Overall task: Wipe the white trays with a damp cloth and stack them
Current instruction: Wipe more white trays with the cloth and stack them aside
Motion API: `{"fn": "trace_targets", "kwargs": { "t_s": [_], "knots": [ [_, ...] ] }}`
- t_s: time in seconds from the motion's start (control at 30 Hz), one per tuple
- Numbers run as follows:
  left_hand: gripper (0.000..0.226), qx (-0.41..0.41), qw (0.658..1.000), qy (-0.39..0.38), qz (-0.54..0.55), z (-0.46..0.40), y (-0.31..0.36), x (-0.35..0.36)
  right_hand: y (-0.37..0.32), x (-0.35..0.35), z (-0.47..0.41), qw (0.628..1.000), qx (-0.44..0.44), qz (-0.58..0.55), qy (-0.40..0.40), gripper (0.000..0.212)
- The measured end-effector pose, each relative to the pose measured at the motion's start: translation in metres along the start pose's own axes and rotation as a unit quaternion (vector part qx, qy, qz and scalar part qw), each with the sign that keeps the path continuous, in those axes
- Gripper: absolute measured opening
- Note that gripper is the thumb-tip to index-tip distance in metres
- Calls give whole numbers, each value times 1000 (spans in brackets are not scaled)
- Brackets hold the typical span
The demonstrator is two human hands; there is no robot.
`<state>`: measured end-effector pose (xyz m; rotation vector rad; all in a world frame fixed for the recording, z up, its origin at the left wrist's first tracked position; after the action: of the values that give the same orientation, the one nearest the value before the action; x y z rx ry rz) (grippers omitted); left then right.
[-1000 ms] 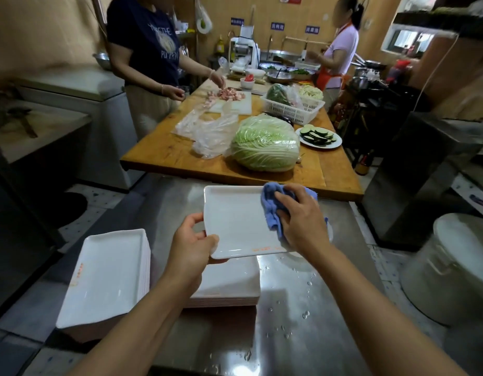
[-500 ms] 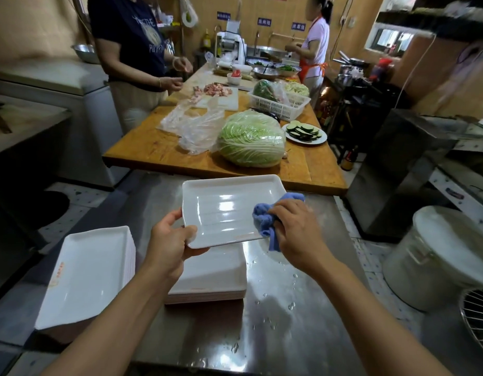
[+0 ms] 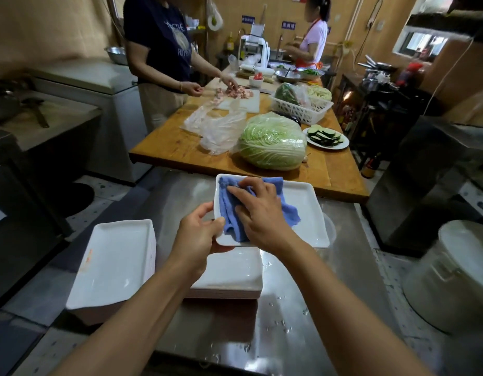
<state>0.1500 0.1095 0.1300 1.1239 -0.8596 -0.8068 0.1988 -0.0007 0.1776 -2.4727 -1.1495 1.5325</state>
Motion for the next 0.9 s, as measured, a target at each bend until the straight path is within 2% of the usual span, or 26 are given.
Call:
{"fn": "trace_targets", "kwargs": {
  "t_s": [0.17, 0.27, 0.47, 0.7, 0.9],
  "knots": [
    [30, 10, 1000, 10, 10, -7, 7, -10, -17, 6, 22, 992, -26, -110, -57, 32],
    [34, 7, 999, 35, 4, -14, 4, -14, -20, 8, 36, 989, -43, -127, -61, 29],
    [32, 11, 998, 60, -11, -24, 1, -13, -3, -12, 47, 992, -105, -61, 21, 28],
    [33, -8, 997, 78, -18, -33, 3, -19, 45, -45, 64, 992, -88, 55, 69, 35],
    [28, -23, 996, 70, -48, -41, 1, -24, 61, -67, 73, 987, -87, 79, 109, 22]
  ]
}}
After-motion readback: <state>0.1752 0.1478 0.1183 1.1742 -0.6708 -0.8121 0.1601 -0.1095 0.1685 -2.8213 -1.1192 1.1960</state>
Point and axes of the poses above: each hand's wrist, its own z-axis away from the middle knuckle, its own x-axis out of the palm, y = z × x, the point moved 7 cm from there along -z, towards the middle knuckle, and after that the axes turned 13 degrees about y, right-handed, at the moved point
